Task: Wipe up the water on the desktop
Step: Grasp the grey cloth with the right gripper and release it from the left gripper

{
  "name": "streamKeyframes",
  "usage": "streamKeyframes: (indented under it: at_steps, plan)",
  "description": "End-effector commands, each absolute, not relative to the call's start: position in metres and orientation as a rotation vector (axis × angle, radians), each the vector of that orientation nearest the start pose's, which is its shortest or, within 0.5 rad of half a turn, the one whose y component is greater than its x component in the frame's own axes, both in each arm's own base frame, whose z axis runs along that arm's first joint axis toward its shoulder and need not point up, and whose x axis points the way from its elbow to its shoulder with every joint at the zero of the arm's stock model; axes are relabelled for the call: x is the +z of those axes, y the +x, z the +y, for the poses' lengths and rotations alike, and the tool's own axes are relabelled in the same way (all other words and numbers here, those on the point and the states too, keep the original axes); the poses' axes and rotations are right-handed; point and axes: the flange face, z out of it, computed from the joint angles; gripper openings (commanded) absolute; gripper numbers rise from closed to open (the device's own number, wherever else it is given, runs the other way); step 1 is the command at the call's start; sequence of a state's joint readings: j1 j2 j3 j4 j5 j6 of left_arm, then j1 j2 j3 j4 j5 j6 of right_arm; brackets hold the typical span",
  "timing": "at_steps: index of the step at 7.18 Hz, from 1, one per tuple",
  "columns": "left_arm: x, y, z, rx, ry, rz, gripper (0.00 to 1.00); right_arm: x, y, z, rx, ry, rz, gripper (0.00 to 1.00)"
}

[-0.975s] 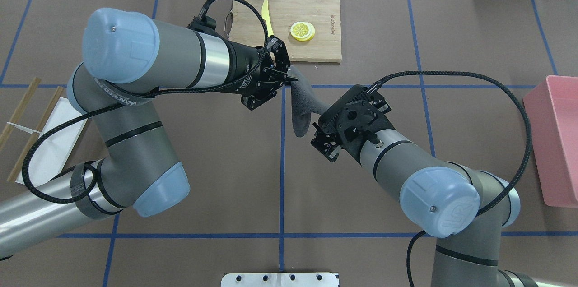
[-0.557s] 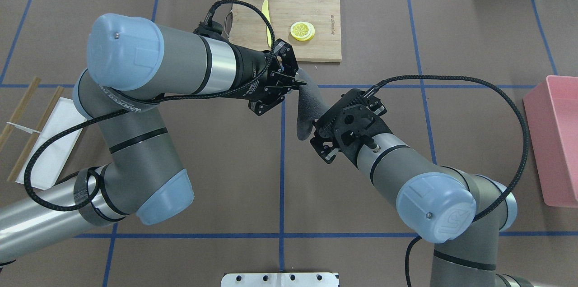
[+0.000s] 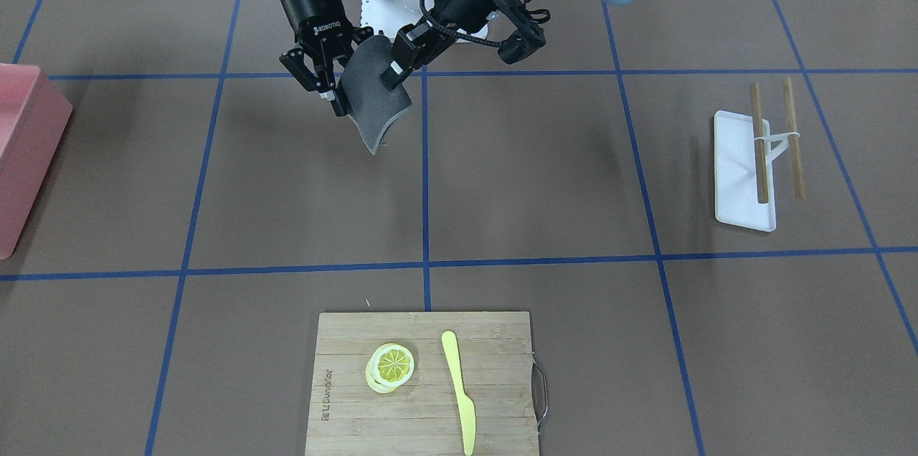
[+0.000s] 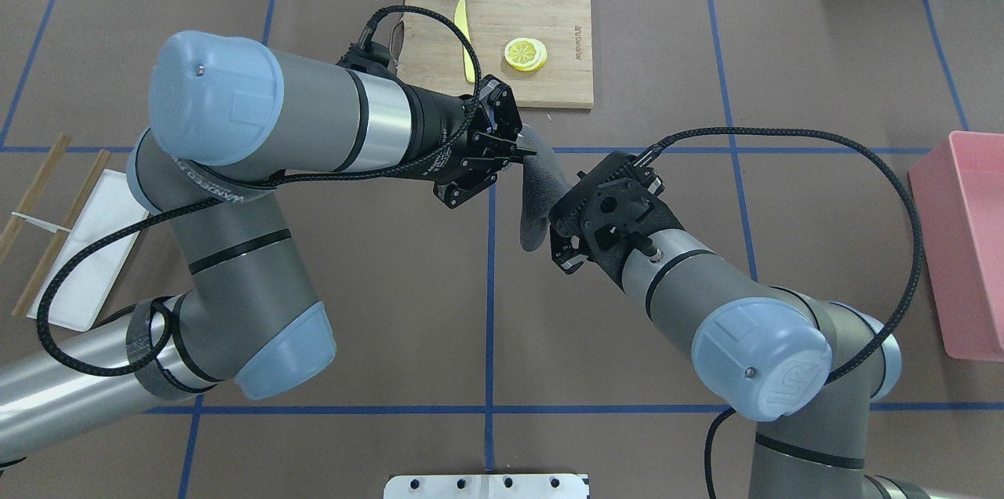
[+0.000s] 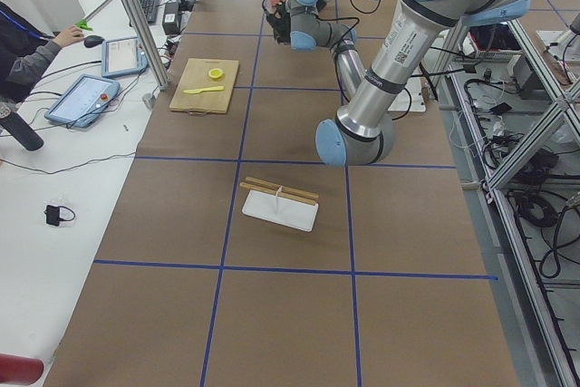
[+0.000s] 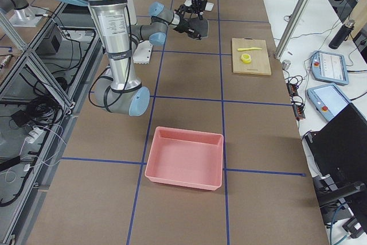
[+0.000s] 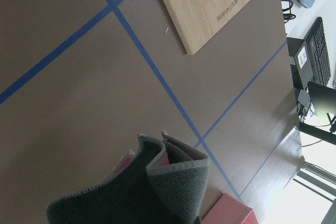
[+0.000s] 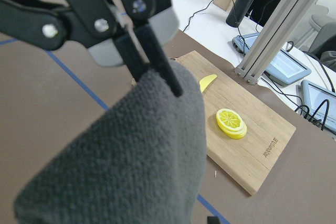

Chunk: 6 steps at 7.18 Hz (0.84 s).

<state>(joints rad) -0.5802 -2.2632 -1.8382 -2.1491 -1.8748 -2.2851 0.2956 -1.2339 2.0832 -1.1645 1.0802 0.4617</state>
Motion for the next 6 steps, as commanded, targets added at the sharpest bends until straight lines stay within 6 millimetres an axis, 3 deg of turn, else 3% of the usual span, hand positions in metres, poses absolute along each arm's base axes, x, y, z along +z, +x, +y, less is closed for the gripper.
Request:
streamKeyframes:
  at_steps: [1,3,4,6]
  plan:
    - [0.074,0.439,-0.412,-0.786,-0.351,1.553,0.00,0.203,-0.432,-0.323,-0.383,1.122,-0.667,0.00]
    - [0.082,0.440,-0.413,-0.764,-0.322,1.542,0.01,0.203,-0.430,-0.323,-0.373,1.124,-0.667,0.00]
    - [0.094,0.437,-0.413,-0.673,-0.215,1.531,0.97,0.201,-0.429,-0.322,-0.367,1.123,-0.675,0.00]
    - [0.120,0.432,-0.414,-0.578,-0.106,1.491,0.99,0.191,-0.422,-0.323,-0.348,1.136,-0.696,0.00]
